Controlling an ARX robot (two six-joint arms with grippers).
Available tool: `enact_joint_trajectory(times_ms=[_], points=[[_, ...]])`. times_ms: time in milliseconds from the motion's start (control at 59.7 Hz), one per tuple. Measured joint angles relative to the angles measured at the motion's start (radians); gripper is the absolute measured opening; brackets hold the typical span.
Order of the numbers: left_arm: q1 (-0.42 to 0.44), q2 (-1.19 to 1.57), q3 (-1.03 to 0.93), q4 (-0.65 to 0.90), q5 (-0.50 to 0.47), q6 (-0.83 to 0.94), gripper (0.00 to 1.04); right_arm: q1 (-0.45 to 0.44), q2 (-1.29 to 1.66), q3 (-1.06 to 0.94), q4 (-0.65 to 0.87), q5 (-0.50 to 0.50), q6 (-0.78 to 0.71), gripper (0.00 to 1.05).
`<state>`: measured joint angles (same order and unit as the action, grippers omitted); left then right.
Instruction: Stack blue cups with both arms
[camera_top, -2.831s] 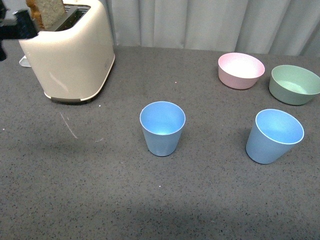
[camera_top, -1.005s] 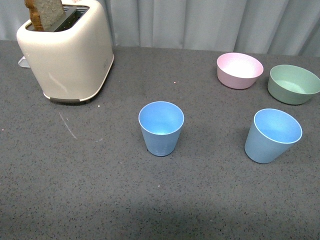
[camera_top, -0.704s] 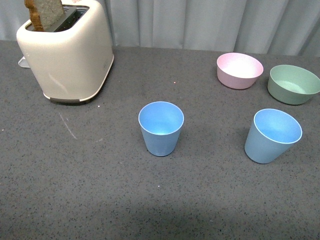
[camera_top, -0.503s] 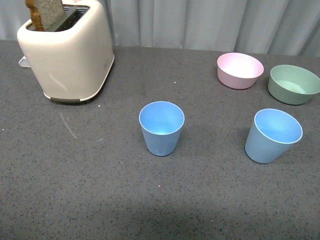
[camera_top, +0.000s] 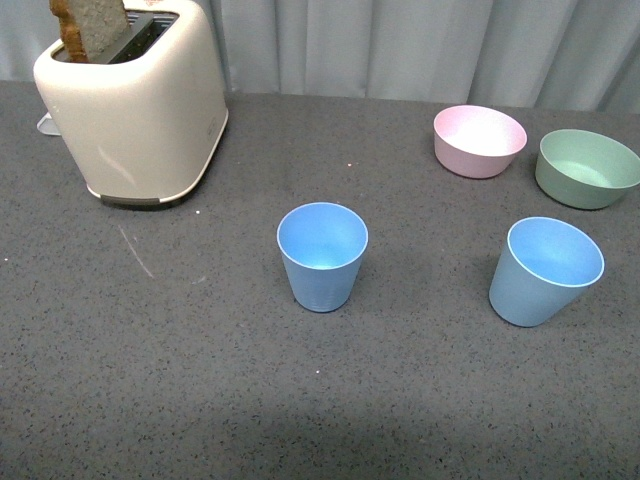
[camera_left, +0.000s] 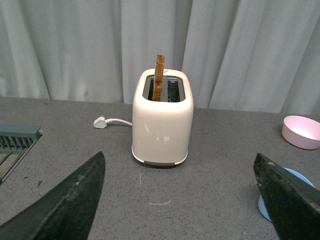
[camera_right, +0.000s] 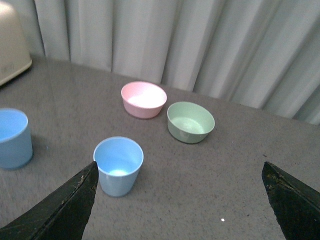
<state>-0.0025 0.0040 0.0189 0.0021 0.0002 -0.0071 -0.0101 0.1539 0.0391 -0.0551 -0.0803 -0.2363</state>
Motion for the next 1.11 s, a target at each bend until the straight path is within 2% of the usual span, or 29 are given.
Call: enact_joint_trajectory(times_ms=[151, 251, 302, 385, 486, 653, 821, 1106], points=[[0.000, 0.000, 0.000, 0.000, 0.000, 0.002, 0.98, 0.003, 0.314, 0.052, 0.200, 0.020, -0.056, 0.95], [0.000, 0.000, 0.000, 0.000, 0.000, 0.002, 0.98, 0.008, 0.688, 0.150, 0.357, 0.039, -0.006, 0.95], [0.000, 0.000, 0.000, 0.000, 0.000, 0.002, 0.98, 0.016, 0.880, 0.211, 0.378, 0.050, 0.034, 0.95], [0.000, 0.000, 0.000, 0.000, 0.000, 0.002, 0.98, 0.039, 1.120, 0.312, 0.342, 0.057, 0.100, 0.95], [0.000, 0.000, 0.000, 0.000, 0.000, 0.002, 0.98, 0.058, 1.275, 0.393, 0.329, 0.086, 0.135, 0.95], [0.000, 0.000, 0.000, 0.000, 0.000, 0.002, 0.98, 0.073, 1.473, 0.540, 0.274, 0.122, 0.213, 0.95], [0.000, 0.000, 0.000, 0.000, 0.000, 0.002, 0.98, 0.101, 1.602, 0.645, 0.190, 0.113, 0.324, 0.95], [0.000, 0.000, 0.000, 0.000, 0.000, 0.002, 0.98, 0.115, 1.674, 0.707, 0.157, 0.117, 0.392, 0.54]])
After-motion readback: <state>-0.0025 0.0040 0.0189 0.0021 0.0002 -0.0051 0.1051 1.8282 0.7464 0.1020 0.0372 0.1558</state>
